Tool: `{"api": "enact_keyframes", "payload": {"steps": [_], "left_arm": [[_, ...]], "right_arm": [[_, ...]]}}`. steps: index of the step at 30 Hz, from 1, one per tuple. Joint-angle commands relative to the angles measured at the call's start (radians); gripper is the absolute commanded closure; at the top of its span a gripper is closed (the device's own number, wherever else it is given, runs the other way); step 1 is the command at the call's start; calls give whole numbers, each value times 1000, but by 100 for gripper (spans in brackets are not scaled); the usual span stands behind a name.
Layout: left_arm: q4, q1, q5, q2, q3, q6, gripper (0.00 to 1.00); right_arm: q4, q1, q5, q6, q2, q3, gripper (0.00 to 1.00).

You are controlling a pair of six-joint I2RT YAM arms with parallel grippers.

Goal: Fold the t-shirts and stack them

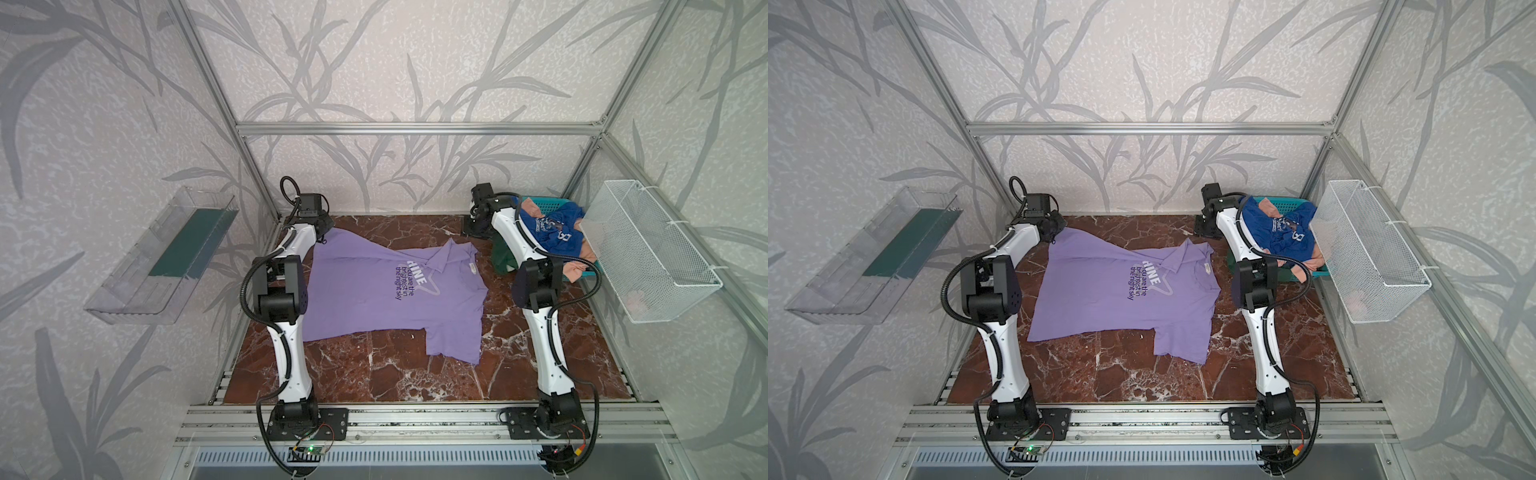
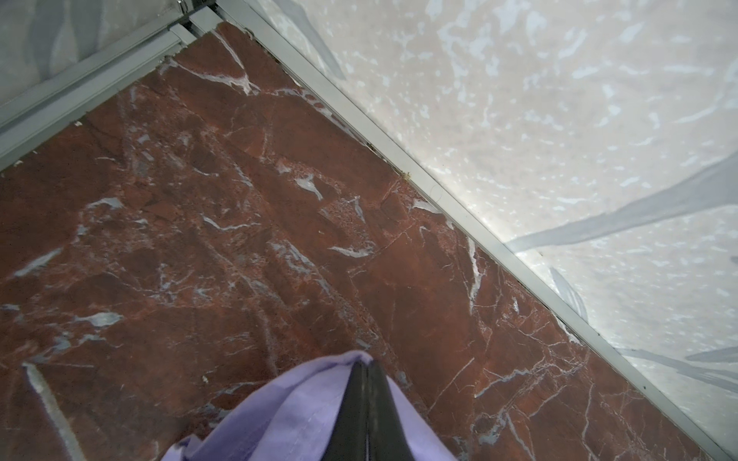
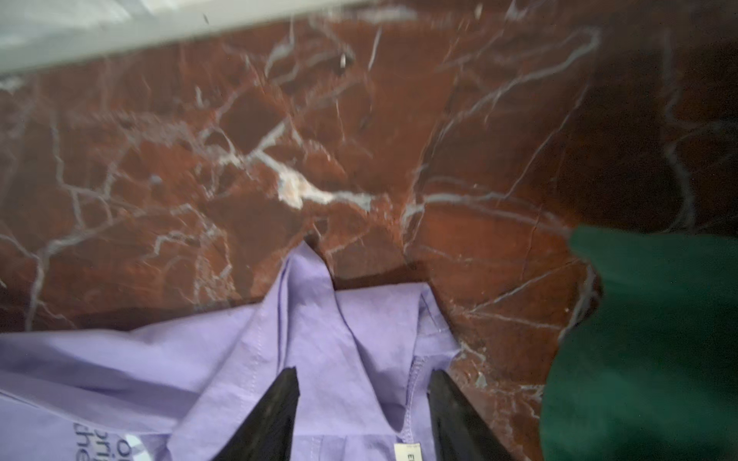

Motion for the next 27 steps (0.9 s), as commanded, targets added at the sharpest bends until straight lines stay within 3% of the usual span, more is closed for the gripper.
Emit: {"api": "enact_keyframes", "payload": {"steps": [1, 16, 23, 27], "left_arm": [[-3, 7, 5, 11, -19, 21, 100], [37, 8, 67, 20, -43, 0, 100], [55, 9, 75, 9, -75, -10, 100], [56, 9, 82, 9, -81, -13, 100]], "right_arm": [[3, 6, -71, 2, -5, 15, 42], [-42, 84, -48, 45, 105, 80, 42], [-42, 91, -54, 53, 129, 83, 47], [-48, 91, -69, 61, 145, 89, 54]]}}
